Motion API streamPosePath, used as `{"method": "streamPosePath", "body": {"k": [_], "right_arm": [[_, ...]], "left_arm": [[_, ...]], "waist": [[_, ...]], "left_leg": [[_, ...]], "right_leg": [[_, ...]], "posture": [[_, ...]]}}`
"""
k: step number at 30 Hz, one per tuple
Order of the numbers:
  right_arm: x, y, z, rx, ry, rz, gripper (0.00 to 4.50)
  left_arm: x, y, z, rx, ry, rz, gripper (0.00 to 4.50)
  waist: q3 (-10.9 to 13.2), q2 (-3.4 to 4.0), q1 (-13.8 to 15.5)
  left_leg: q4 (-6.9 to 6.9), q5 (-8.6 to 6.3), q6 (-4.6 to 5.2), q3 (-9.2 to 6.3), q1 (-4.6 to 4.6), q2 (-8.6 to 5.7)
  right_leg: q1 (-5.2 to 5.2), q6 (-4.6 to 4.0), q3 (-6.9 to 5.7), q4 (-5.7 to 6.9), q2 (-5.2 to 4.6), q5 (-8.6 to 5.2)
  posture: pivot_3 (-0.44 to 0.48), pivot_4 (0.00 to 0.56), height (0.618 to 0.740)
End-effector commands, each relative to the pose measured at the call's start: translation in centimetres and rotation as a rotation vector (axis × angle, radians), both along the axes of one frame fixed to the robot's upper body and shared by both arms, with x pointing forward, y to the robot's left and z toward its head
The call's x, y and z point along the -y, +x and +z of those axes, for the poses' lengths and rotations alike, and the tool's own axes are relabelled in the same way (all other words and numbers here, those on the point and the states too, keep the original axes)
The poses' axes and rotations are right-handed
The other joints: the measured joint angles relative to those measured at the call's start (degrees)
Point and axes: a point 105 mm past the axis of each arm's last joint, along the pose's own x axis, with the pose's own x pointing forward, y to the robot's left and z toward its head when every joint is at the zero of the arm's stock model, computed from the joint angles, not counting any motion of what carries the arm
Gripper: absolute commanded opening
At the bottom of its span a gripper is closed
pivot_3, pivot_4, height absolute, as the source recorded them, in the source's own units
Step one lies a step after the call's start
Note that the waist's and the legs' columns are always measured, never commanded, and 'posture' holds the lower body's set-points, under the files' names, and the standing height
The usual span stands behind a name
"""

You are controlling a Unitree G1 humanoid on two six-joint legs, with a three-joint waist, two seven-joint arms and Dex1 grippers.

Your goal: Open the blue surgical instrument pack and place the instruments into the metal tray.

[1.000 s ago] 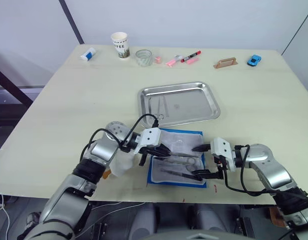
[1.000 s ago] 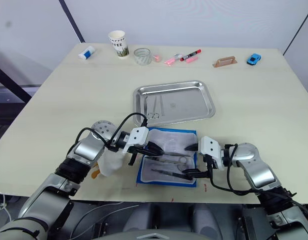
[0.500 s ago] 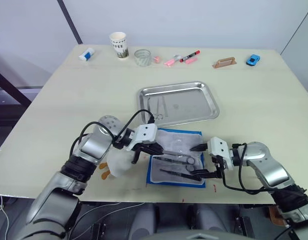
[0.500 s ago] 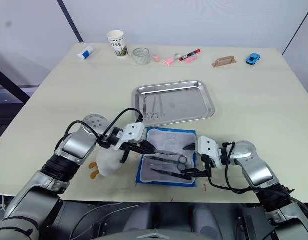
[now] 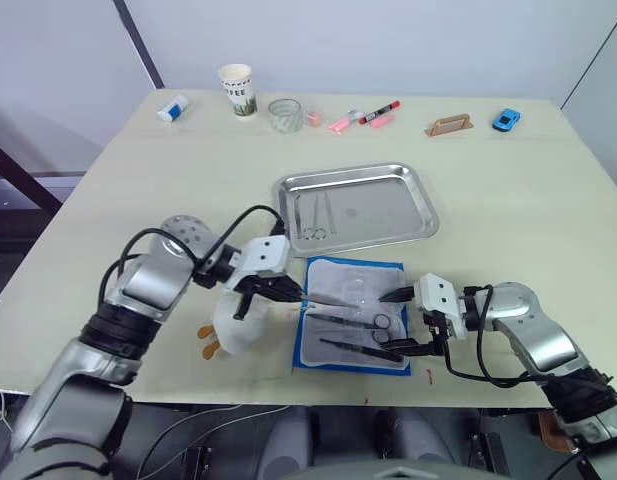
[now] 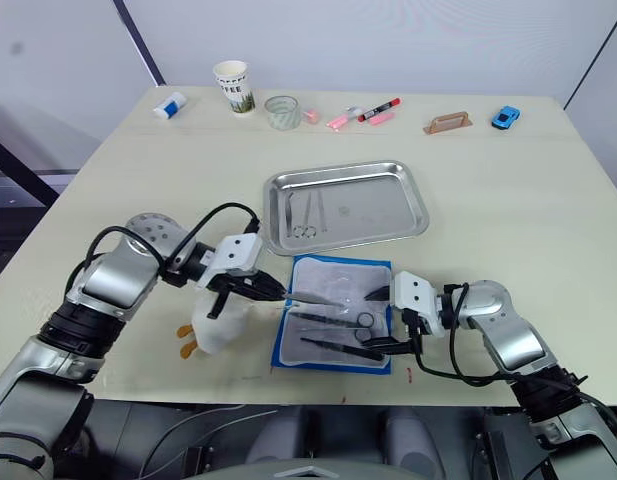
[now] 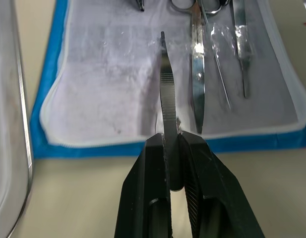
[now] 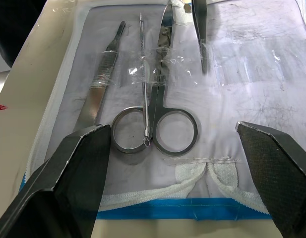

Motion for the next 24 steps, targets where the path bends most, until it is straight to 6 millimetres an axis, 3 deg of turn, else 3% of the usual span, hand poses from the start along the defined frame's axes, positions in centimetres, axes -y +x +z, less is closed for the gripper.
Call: {"method": "streamPosePath", "body": {"k": [1,10,15,24], "right_arm": [[0.7,-1.1,-3.4,-0.128,-0.090,-0.019,4.40],[0.8,-0.8,-3.3,-0.132,-0.083,-0.007,4.40],[0.8,-0.6,-3.0,-0.128,-0.077,-0.005,4.40],[1.2,-0.4,-2.7,-0.128,-0.081,0.002,4.40]], "left_arm": [[-1.3,-0.1,1.8,0.048,-0.019,0.019,0.04],[-4.0,-0.5,2.7,0.055,-0.104,0.118,0.04],[-2.8,0.0,3.7,0.053,-0.279,0.265,0.04],[1.5,4.8,5.0,0.186,-0.514,0.722,0.04]], "waist": [[0.0,0.00,0.0],[0.0,-0.02,0.0],[0.0,-0.03,0.1],[0.0,-0.07,0.2]], "left_leg": [[0.00,0.00,0.00,0.00,0.00,0.00],[0.00,0.00,0.00,0.02,0.01,0.02],[0.00,0.00,0.00,0.00,0.01,0.03],[0.03,0.00,0.00,-0.07,-0.01,0.00]], "right_leg": [[0.00,0.00,0.00,0.00,0.00,0.00],[-0.01,-0.01,0.00,0.00,-0.01,-0.01],[0.00,-0.01,-0.02,0.01,-0.02,-0.01],[0.03,0.01,-0.04,0.04,-0.06,0.01]], "posture": [[0.000,0.150,0.740],[0.000,0.150,0.740],[0.000,0.150,0.740],[0.000,0.150,0.740]]}}
